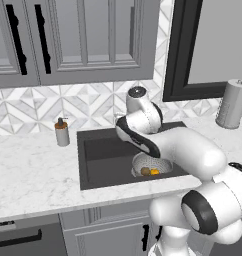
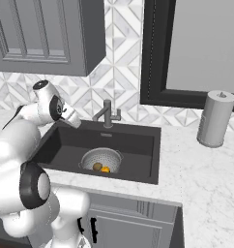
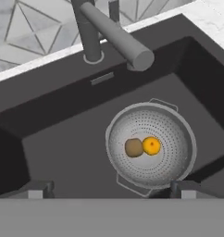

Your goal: Put the colander in the sink, put the kiwi, tangerine in the colander, and turn on the sink faucet and pour water over the colander.

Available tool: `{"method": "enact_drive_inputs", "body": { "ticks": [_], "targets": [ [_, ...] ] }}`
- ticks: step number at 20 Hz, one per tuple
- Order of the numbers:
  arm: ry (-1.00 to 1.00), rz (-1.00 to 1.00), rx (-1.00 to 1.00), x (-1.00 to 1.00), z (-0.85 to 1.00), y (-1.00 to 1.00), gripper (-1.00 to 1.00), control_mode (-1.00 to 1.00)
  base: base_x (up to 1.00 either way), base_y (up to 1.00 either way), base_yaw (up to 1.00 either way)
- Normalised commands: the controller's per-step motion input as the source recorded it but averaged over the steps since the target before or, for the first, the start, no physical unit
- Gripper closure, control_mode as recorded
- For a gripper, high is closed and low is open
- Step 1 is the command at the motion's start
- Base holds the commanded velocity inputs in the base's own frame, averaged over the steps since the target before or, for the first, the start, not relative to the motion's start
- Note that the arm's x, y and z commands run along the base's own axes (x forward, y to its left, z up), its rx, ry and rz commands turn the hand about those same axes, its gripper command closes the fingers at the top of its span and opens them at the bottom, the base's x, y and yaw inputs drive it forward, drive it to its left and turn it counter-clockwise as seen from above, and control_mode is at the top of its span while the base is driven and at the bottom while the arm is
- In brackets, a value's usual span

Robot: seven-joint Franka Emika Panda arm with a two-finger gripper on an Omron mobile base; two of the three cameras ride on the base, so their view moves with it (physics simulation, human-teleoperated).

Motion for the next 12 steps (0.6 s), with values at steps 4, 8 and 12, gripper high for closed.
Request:
{"method": "enact_drive_inputs", "body": {
  "ticks": [4, 8, 12],
  "targets": [
    [-0.09, -0.12, 0.02, 0.39, 0.55, -0.41, -1.00, -1.00, 0.00, 0.00, 0.00],
    [-0.12, -0.06, 0.17, 0.30, 0.51, -0.78, -1.00, -1.00, 0.00, 0.00, 0.00],
    [-0.09, -0.02, 0.30, 0.00, 0.19, -0.97, -1.00, -1.00, 0.00, 0.00, 0.00]
  ]
}}
